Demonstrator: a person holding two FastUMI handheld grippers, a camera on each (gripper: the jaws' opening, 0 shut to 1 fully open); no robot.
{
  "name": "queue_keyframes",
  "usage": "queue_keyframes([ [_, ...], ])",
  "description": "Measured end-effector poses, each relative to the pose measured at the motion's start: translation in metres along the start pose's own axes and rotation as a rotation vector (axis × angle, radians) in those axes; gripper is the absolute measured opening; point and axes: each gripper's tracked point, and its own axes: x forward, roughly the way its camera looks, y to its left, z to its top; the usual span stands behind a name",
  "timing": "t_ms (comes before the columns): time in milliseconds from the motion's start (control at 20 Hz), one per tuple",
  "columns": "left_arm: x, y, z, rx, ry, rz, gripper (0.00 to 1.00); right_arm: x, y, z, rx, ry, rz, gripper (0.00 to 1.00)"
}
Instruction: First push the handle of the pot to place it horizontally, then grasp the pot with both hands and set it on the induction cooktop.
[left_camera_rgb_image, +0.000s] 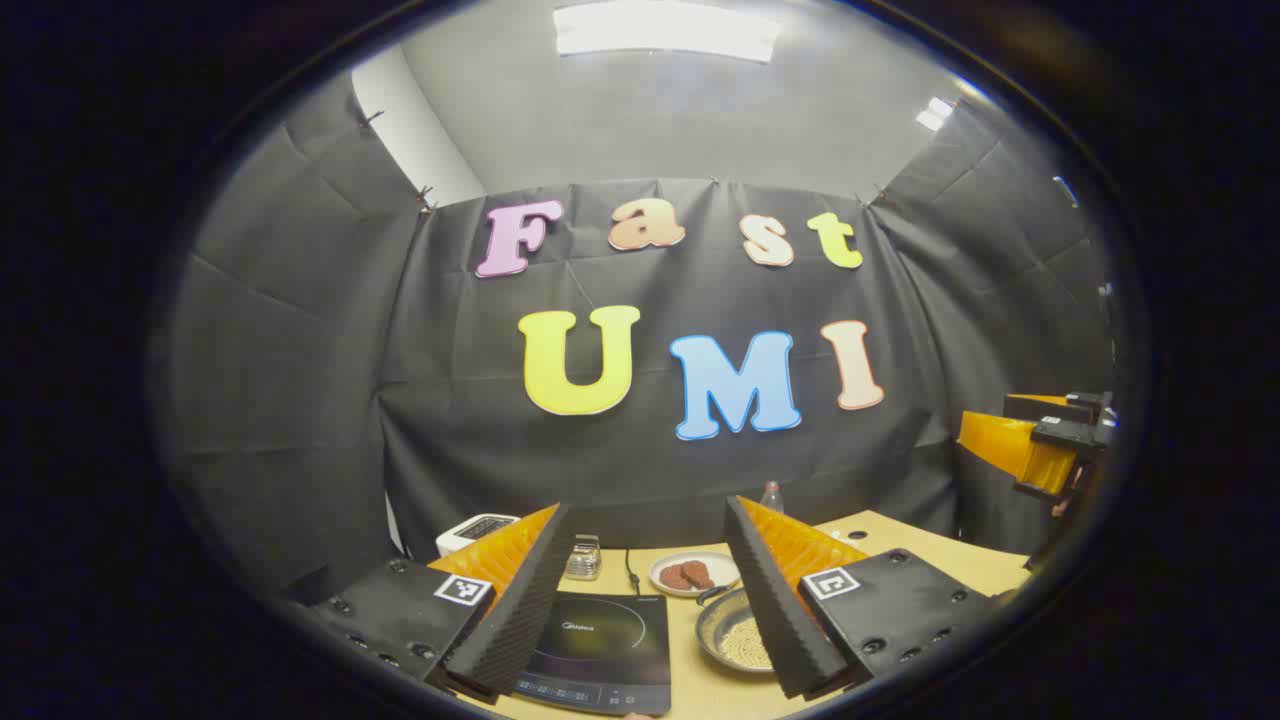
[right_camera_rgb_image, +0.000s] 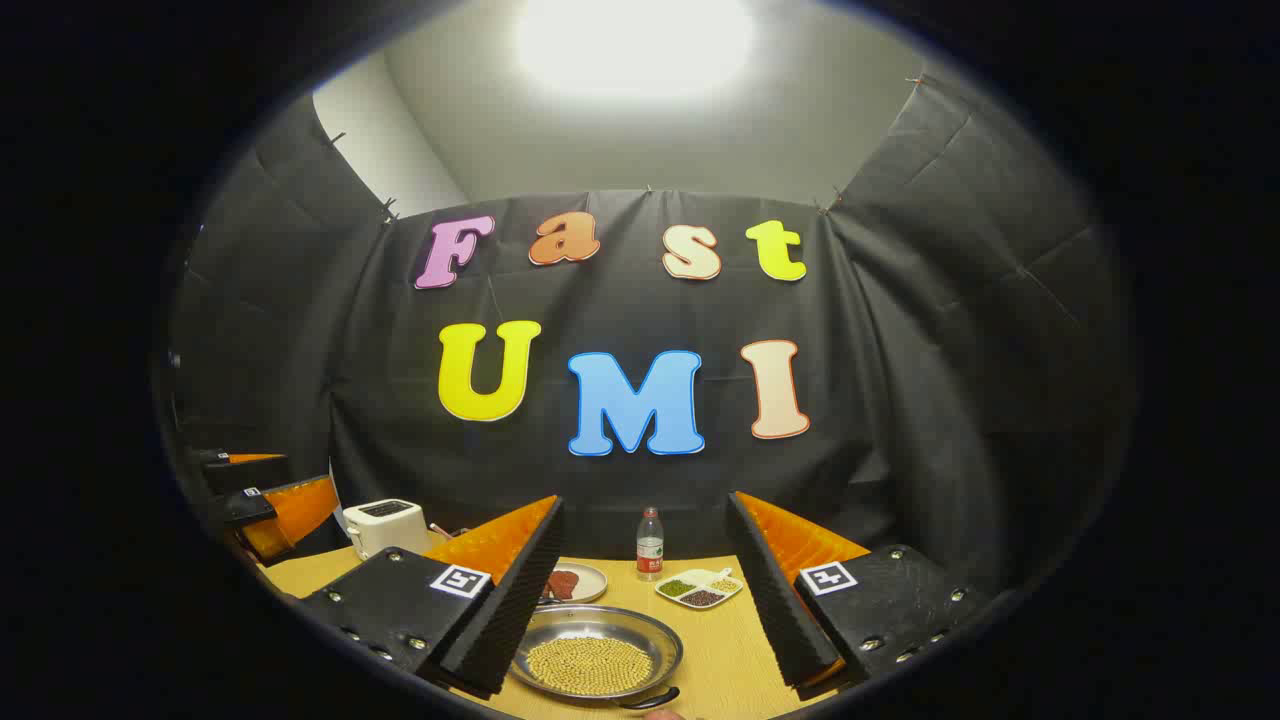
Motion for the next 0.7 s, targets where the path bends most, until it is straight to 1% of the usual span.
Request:
queue_keyframes([
  [250, -0.004, 0.000, -0.005, -0.010, 0.005, -0.011, 0.97, -0.005, -0.005, 0.006, 0.005, -0.011, -0.006, 0.97],
  [300, -0.005, 0.001, -0.002, -0.013, 0.001, -0.013, 0.92, -0.007, -0.006, 0.007, 0.007, -0.015, -0.008, 0.96],
  [500, -0.010, 0.005, 0.000, -0.015, -0.009, -0.019, 0.92, -0.015, -0.015, 0.010, 0.007, -0.019, -0.019, 0.97],
  [550, -0.010, 0.007, -0.001, -0.011, -0.011, -0.021, 0.97, -0.017, -0.018, 0.009, 0.009, -0.018, -0.023, 0.97],
  [700, -0.013, 0.011, -0.002, -0.001, -0.007, -0.021, 0.98, -0.022, -0.023, 0.003, 0.008, -0.003, -0.025, 0.97],
])
